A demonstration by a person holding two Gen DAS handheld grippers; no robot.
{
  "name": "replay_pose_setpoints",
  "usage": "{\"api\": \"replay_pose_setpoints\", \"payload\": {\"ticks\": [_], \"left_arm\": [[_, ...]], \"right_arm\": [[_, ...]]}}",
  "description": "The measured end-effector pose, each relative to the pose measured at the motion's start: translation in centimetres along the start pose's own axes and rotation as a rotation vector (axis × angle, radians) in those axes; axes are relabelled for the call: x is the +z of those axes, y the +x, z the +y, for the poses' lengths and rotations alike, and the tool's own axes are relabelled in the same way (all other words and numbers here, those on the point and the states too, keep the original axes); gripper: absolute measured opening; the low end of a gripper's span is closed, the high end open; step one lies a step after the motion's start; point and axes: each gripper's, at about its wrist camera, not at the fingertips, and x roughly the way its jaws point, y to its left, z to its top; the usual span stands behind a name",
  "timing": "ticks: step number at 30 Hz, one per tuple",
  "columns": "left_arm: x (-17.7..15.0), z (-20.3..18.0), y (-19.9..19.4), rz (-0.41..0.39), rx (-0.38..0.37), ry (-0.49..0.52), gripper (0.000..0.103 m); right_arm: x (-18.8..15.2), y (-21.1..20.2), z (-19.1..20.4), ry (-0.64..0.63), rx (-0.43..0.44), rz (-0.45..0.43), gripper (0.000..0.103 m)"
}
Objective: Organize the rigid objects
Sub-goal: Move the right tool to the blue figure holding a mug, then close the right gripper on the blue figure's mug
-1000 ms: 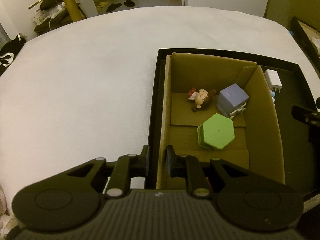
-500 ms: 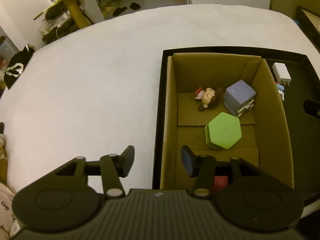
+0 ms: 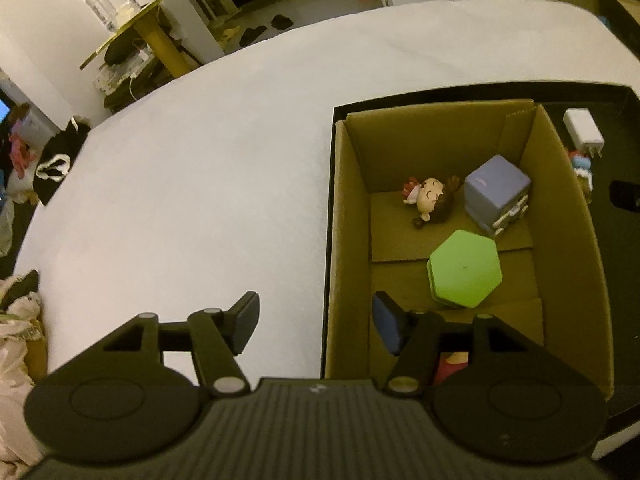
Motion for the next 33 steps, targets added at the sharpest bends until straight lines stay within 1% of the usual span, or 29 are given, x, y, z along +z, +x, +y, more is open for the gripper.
{"api": "replay_pose_setpoints", "payload": {"ticks": [4, 9, 12, 14, 16, 17, 24, 26, 27, 28, 29, 31, 33], "left_arm": [[0.5, -0.3, 0.4, 0.005, 0.003, 0.006, 0.062], [0.7, -0.7, 0.8, 0.017, 0.018, 0.023, 0.062], [0.9, -0.9, 1.1, 0.027, 0.024, 0.024, 0.062], [1.0, -1.0, 1.2, 0.031, 0.024, 0.028, 0.062], [1.0, -1.2, 1.4, 0.035, 0.028, 0.033, 0.062], [1.0, -1.2, 1.4, 0.036, 0.031, 0.034, 0.062], [1.2, -1.4, 1.7, 0.051, 0.045, 0.033, 0.062], [1.2, -1.4, 1.7, 0.052, 0.046, 0.035, 0.062], [1.2, -1.5, 1.7, 0.051, 0.048, 0.037, 0.062], [1.2, -1.5, 1.7, 0.050, 0.049, 0.039, 0.062], [1.1, -1.6, 1.7, 0.049, 0.051, 0.040, 0.062], [1.1, -1.6, 1.7, 0.048, 0.053, 0.041, 0.062], [1.0, -1.6, 1.5, 0.046, 0.053, 0.036, 0.062]], "right_arm": [[-0.1, 1.4, -0.6, 0.029, 0.009, 0.008, 0.082], [0.0, 3.5, -1.4, 0.099, 0.010, 0.026, 0.080], [0.1, 4.8, -1.4, 0.107, 0.015, 0.035, 0.074], [0.2, 5.6, -1.3, 0.106, 0.010, 0.040, 0.072], [0.3, 6.3, -1.4, 0.117, 0.012, 0.050, 0.061], [0.3, 6.7, -1.4, 0.128, 0.015, 0.058, 0.059], [0.0, 7.8, -1.2, 0.145, 0.023, 0.064, 0.058], [-0.1, 7.7, -0.9, 0.104, 0.012, 0.056, 0.052], [-0.1, 7.6, -0.9, 0.101, 0.031, 0.055, 0.044], [-0.2, 7.4, -1.0, 0.105, 0.047, 0.058, 0.033], [-0.2, 7.2, -1.0, 0.094, 0.046, 0.059, 0.029], [-0.5, 6.7, -0.9, 0.051, 0.020, 0.057, 0.028], [-0.9, 6.2, -1.3, 0.055, 0.024, 0.060, 0.028]]}}
